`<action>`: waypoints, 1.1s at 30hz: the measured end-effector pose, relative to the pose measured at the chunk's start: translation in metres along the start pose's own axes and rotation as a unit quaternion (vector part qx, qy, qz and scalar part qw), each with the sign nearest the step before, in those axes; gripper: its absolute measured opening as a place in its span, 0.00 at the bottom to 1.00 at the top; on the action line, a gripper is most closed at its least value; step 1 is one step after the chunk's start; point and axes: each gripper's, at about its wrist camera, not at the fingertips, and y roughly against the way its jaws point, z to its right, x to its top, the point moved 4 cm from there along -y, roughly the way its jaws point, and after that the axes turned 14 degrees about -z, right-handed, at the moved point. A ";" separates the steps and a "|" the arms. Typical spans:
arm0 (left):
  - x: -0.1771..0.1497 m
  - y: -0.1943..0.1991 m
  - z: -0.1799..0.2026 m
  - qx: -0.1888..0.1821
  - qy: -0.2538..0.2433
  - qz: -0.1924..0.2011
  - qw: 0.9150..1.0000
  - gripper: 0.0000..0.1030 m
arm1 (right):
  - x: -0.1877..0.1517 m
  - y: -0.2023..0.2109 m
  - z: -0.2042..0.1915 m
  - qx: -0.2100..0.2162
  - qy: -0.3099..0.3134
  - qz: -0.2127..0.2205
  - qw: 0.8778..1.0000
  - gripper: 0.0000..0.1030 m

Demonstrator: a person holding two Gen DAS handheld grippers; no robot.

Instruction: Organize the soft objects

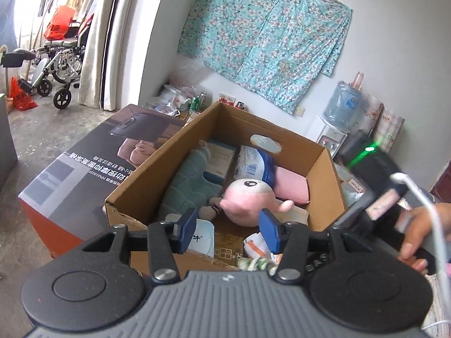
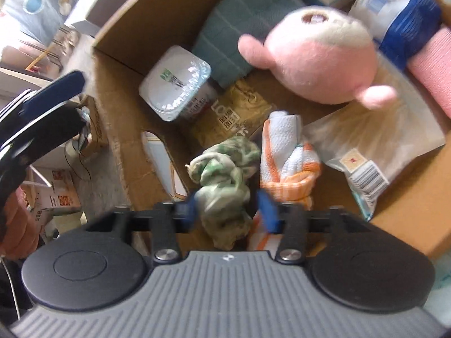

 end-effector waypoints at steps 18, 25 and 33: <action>-0.015 0.020 -0.008 -0.001 0.013 0.010 1.000 0.63 | -0.037 0.071 -0.009 -0.059 -0.042 0.109 0.991 0.81; -0.028 0.043 0.009 0.007 -0.001 0.026 1.000 0.85 | -0.129 0.122 -0.025 -0.104 -0.039 0.330 0.937 0.85; -0.047 0.057 0.047 0.062 -0.035 0.021 0.997 1.00 | -0.249 0.105 -0.030 -0.181 -0.151 0.507 0.829 0.99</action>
